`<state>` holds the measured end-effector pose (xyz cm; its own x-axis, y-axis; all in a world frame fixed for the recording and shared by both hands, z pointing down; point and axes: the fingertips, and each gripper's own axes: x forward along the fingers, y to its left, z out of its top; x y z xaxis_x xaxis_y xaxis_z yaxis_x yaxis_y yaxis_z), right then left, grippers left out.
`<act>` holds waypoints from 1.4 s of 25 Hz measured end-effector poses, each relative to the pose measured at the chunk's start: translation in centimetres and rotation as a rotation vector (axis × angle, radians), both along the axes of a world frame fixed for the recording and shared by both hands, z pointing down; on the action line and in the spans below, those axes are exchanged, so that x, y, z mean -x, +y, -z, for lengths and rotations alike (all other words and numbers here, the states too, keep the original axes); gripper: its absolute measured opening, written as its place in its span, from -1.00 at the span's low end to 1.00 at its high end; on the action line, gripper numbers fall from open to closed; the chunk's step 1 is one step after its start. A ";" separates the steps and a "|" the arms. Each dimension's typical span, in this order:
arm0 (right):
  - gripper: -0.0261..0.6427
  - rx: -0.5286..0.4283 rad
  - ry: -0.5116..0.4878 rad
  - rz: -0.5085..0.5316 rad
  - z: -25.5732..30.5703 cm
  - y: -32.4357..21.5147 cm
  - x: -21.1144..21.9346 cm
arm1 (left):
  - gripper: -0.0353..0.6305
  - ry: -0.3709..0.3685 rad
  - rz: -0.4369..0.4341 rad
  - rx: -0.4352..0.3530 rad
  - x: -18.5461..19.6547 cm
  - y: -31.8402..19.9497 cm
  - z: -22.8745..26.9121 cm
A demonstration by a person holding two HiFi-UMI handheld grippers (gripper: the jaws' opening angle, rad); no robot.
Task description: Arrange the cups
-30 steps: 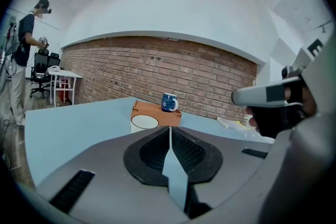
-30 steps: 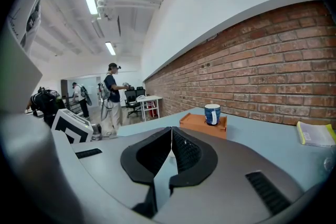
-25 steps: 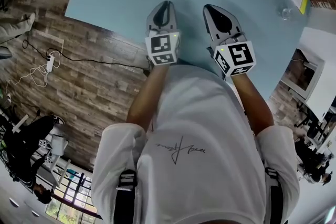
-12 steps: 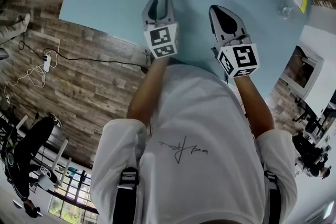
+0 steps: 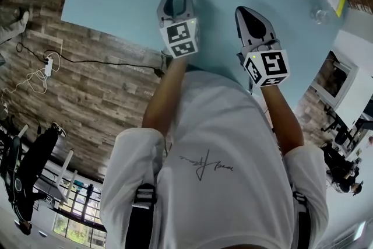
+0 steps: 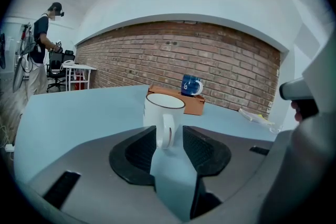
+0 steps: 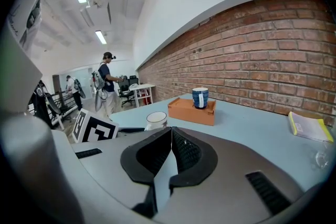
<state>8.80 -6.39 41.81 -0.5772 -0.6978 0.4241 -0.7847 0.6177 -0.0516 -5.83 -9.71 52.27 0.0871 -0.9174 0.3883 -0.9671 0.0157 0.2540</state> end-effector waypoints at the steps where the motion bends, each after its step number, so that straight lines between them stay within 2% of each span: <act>1: -0.86 0.002 0.002 -0.004 0.0 -0.1 -0.1 | -0.47 0.001 -0.005 -0.003 -0.1 -0.2 0.0; 19: -0.86 0.052 0.019 -0.073 -1.5 -1.0 -1.7 | -0.48 -0.012 0.034 -0.009 0.9 -1.4 -1.0; 23: -0.86 0.058 0.020 -0.079 -1.8 -1.1 -1.9 | -0.66 -0.037 0.045 -0.014 1.1 -1.4 -1.0; 35: -0.86 0.064 0.022 -0.070 -2.2 -1.0 -1.6 | -0.71 -0.099 0.013 -0.047 1.8 -1.8 0.2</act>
